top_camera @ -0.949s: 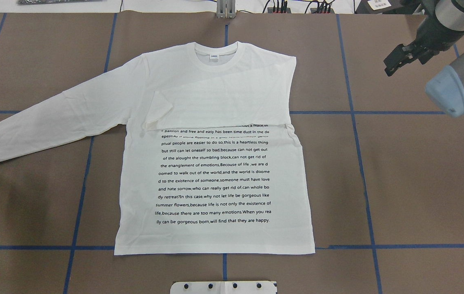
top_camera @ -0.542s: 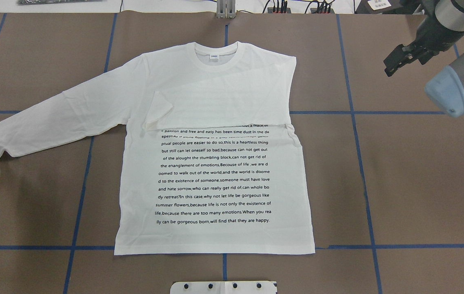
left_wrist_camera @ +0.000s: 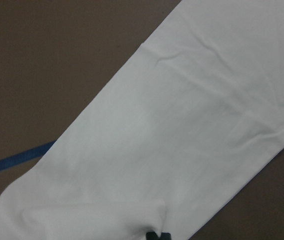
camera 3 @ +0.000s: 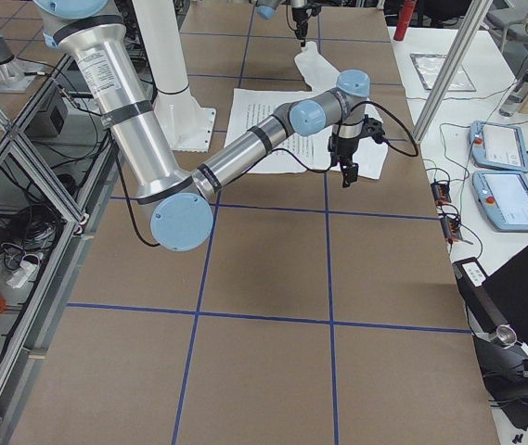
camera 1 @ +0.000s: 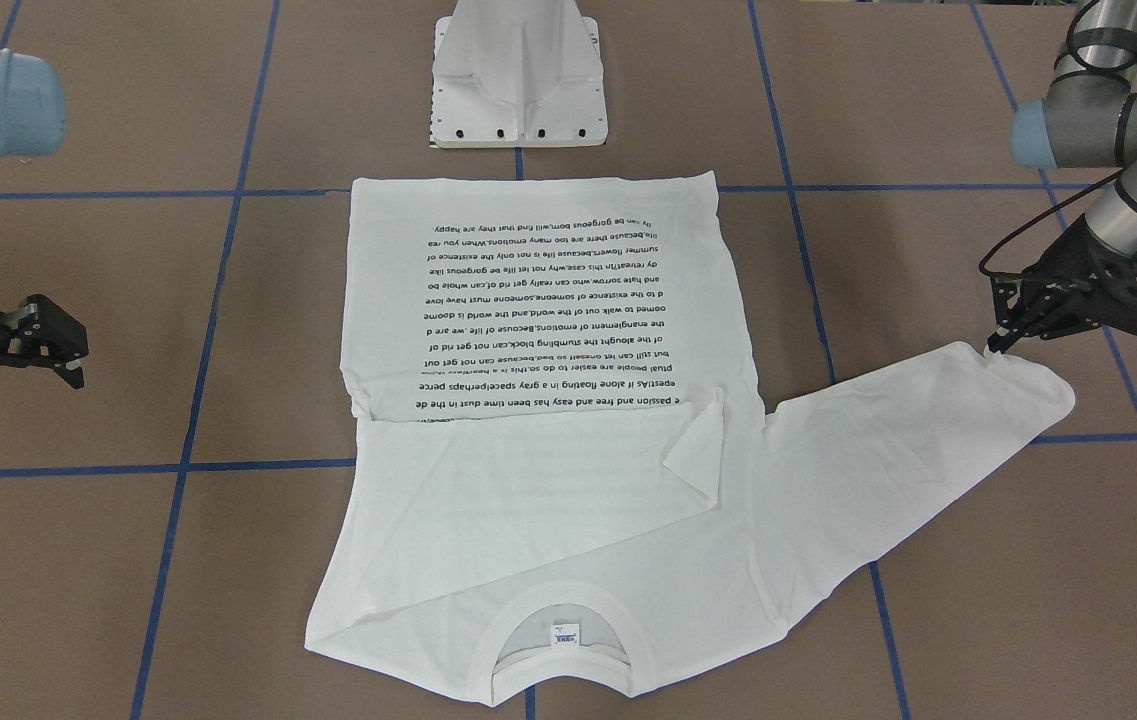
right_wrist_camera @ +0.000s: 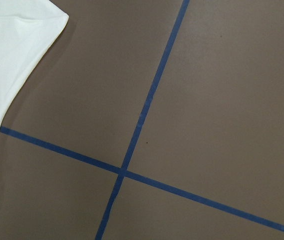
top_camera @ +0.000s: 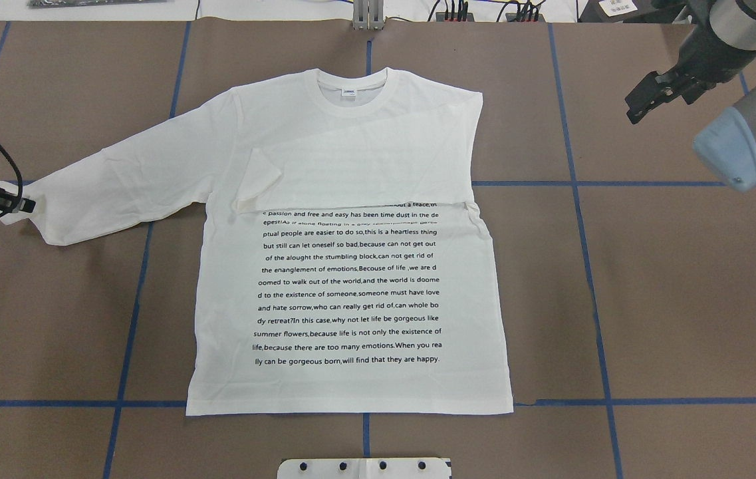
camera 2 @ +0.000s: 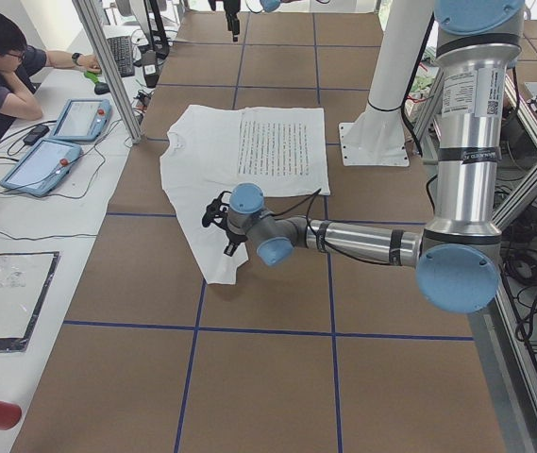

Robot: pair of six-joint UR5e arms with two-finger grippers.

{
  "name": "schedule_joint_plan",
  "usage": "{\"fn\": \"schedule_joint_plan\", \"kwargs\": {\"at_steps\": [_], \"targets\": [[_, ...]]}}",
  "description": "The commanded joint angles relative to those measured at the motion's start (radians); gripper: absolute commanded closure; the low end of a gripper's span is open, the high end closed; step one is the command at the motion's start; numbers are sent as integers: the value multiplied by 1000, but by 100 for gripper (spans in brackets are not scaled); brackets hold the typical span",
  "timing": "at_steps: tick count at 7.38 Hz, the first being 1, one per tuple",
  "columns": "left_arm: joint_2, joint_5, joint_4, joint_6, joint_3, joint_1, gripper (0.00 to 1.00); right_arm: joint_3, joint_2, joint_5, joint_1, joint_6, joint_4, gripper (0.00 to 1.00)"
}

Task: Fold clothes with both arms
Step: 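Grasp the cuff of the sleeve nearest the left gripper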

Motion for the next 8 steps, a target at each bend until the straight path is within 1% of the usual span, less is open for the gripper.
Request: {"fn": "schedule_joint_plan", "kwargs": {"at_steps": [1, 2, 3, 4, 5, 6, 7, 8], "targets": [[-206, -13, 309, -10, -56, -15, 100, 4, -2, 0, 0, 1, -2, 0], [-306, -13, 429, -25, -61, -13, 100, 4, -2, 0, 0, 1, 0, 0], [-413, -14, 526, -132, -61, -5, 100, 4, -2, 0, 0, 1, 0, 0], [-476, -21, 558, -218, -62, 14, 100, 4, -2, 0, -1, 1, -2, 0], [-562, -16, 559, -367, -43, 78, 100, 4, -2, 0, 0, 1, -2, 0], [-674, -13, 557, -502, 21, 120, 100, 4, -2, 0, 0, 1, -2, 0], [-740, -8, 551, -584, 81, 168, 100, 3, -3, 0, 0, -1, -2, 0], [-802, 33, 543, -652, 123, 214, 100, 3, -5, 0, 0, -1, 0, 0]]}}
